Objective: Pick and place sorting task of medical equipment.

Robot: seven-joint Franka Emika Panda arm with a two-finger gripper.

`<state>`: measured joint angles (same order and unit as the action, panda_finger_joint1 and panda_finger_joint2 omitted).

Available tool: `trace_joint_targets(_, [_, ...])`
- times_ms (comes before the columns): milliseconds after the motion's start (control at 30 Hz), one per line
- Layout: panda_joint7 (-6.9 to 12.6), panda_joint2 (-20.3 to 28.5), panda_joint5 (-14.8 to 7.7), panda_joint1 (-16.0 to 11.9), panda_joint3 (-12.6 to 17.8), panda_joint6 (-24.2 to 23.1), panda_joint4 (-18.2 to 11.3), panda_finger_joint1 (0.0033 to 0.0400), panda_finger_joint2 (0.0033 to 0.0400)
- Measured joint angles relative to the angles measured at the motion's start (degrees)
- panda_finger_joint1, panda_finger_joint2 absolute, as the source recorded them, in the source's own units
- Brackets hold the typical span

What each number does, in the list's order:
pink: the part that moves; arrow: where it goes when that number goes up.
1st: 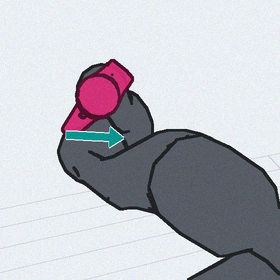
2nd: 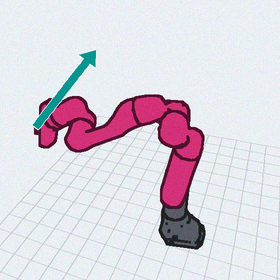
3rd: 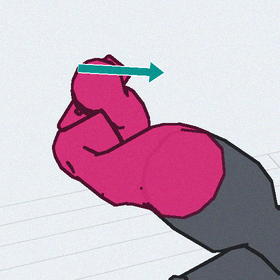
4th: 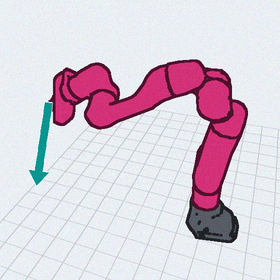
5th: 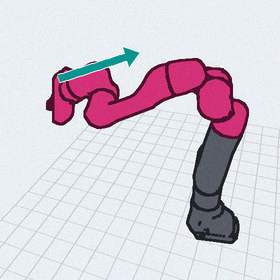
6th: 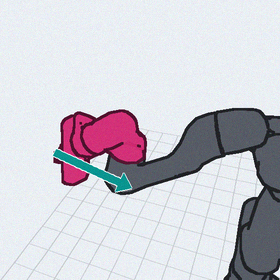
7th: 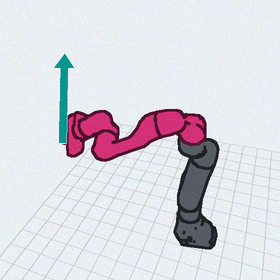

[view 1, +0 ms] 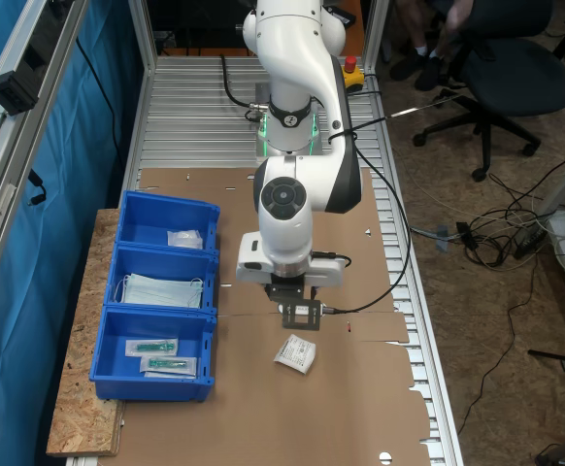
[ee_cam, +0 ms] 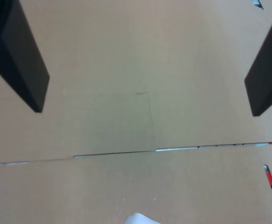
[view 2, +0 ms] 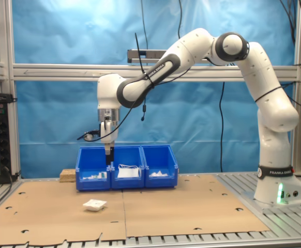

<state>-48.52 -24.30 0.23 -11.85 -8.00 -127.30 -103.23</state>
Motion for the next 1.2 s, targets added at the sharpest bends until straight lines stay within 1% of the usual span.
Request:
trace_joint_targets(267, [0.0,-4.1,0.0,0.1,0.0,-1.8,2.0,0.04,0.04])
trace_joint_targets(500, [0.0,-6.6,0.0,0.3,0.0,-3.9,2.8,0.04,0.04])
trace_joint_targets(1200, [0.0,-10.4,0.0,2.3,-0.1,-6.6,4.3,0.04,0.04])
